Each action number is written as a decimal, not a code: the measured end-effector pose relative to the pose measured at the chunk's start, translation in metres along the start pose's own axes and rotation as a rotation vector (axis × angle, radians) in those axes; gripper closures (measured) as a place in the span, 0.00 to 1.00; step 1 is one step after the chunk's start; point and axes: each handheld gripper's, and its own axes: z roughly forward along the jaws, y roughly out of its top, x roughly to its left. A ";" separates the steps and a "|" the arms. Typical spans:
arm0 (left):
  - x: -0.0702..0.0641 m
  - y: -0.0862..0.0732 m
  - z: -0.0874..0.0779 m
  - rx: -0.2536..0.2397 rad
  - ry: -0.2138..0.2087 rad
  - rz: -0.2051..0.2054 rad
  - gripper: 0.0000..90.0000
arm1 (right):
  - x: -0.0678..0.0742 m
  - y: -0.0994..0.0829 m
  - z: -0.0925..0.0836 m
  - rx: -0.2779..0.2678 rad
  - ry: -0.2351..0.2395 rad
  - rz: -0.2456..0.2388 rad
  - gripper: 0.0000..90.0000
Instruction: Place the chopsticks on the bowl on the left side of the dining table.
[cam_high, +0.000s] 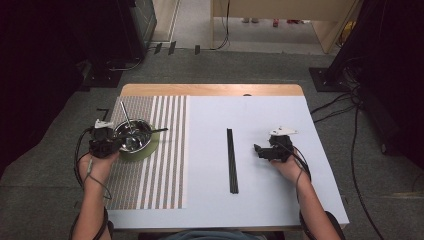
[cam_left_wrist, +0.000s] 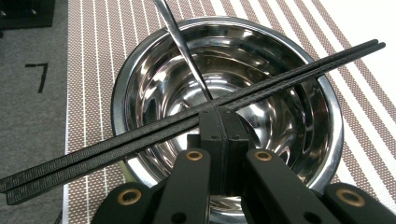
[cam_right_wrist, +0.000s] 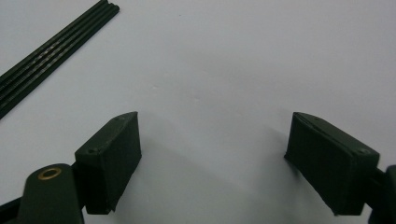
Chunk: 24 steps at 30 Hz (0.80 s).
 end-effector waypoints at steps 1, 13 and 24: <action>0.001 0.000 0.000 -0.003 -0.002 -0.007 1.00 | 0.000 0.000 0.000 0.000 0.000 0.000 0.19; 0.003 0.000 0.002 -0.006 0.004 -0.010 1.00 | 0.000 0.000 0.000 0.000 0.000 0.000 0.19; -0.011 0.011 -0.012 -0.093 -0.051 -0.018 0.71 | 0.000 0.000 0.000 0.000 0.001 0.000 0.19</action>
